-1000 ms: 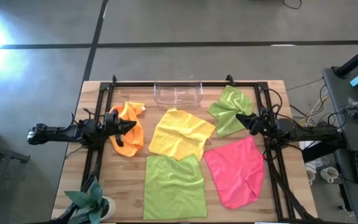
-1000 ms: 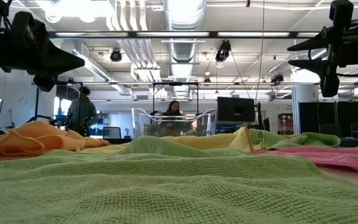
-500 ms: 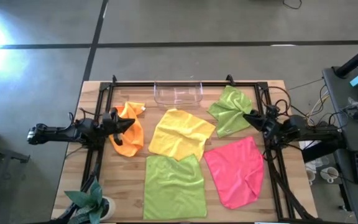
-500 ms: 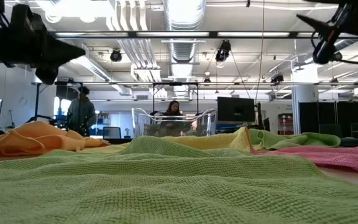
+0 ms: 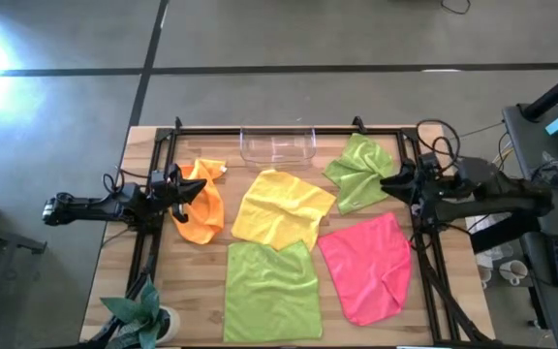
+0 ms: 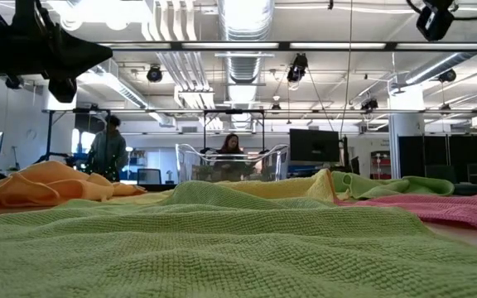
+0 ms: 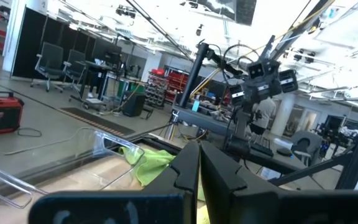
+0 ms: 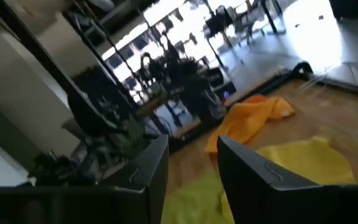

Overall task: Fold microfiber towels
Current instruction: Fold the bottom green microfiber cloth

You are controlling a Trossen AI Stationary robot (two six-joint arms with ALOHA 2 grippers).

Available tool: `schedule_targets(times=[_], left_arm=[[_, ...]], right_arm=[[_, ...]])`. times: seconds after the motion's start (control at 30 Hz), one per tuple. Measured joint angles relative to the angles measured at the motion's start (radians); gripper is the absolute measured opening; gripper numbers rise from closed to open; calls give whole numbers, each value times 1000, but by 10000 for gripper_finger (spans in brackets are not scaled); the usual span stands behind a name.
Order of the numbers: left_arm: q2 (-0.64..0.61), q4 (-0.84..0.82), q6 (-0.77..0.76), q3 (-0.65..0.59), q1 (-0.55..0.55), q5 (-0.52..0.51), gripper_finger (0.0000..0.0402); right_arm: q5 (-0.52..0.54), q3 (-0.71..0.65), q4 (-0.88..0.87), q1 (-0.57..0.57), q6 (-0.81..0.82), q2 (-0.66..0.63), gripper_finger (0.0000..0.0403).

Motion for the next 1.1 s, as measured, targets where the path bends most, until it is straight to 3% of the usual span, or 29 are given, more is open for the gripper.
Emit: schedule_targets(times=[0.33, 0.6, 1.1], left_arm=[[2, 0, 1, 0, 0, 0, 0], [3, 1, 0, 1, 0, 1, 0], [34, 0, 1, 1, 0, 7, 0]], right_arm=[[-69, 252, -230, 124, -1, 327, 128], [-11, 380, -315, 263, 27, 557, 128], [22, 648, -510, 390, 73, 877, 128]])
